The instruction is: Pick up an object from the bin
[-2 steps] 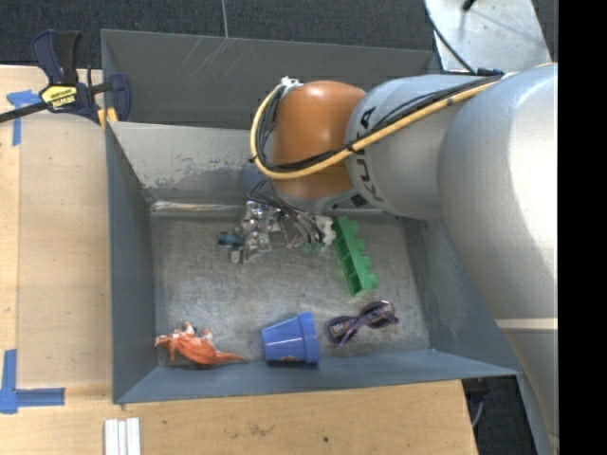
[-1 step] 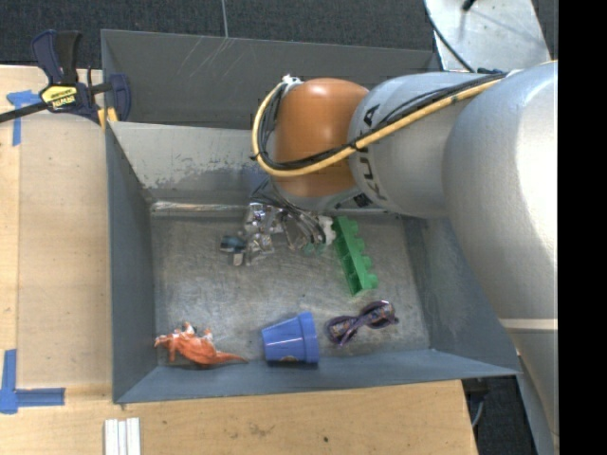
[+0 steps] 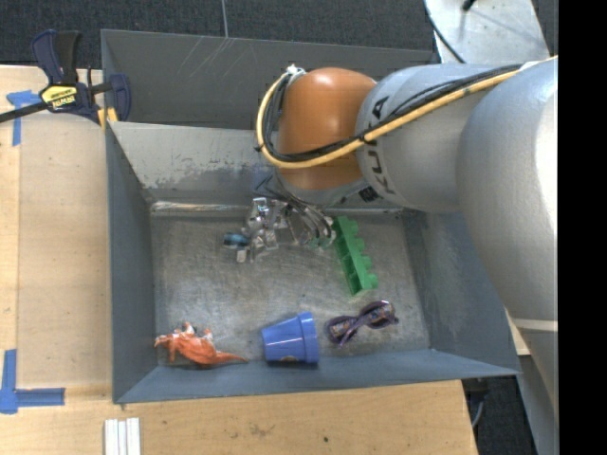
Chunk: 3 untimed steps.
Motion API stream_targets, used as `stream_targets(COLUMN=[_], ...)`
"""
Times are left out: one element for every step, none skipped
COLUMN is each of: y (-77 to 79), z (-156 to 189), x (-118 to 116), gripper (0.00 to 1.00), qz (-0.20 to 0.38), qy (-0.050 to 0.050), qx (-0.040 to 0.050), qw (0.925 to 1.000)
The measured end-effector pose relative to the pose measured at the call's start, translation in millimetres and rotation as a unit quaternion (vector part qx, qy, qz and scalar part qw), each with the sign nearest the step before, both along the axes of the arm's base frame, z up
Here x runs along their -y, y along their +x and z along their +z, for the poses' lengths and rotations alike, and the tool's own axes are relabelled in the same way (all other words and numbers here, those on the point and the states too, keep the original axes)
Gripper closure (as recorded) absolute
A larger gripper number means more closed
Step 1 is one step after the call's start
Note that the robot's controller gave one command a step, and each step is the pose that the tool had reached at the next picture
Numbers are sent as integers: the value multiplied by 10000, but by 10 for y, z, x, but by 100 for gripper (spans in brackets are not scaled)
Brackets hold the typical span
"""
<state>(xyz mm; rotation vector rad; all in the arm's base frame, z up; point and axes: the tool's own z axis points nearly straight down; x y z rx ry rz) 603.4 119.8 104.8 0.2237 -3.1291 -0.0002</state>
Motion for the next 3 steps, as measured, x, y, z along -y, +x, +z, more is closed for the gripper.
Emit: stream_targets(y=[21,36,30], z=[224,329,408], x=[-3,-5,-4], gripper=[100,100,100], qz=[-1,1,0], qy=[5,9,6], qx=[37,62,51], qw=[10000,10000,10000])
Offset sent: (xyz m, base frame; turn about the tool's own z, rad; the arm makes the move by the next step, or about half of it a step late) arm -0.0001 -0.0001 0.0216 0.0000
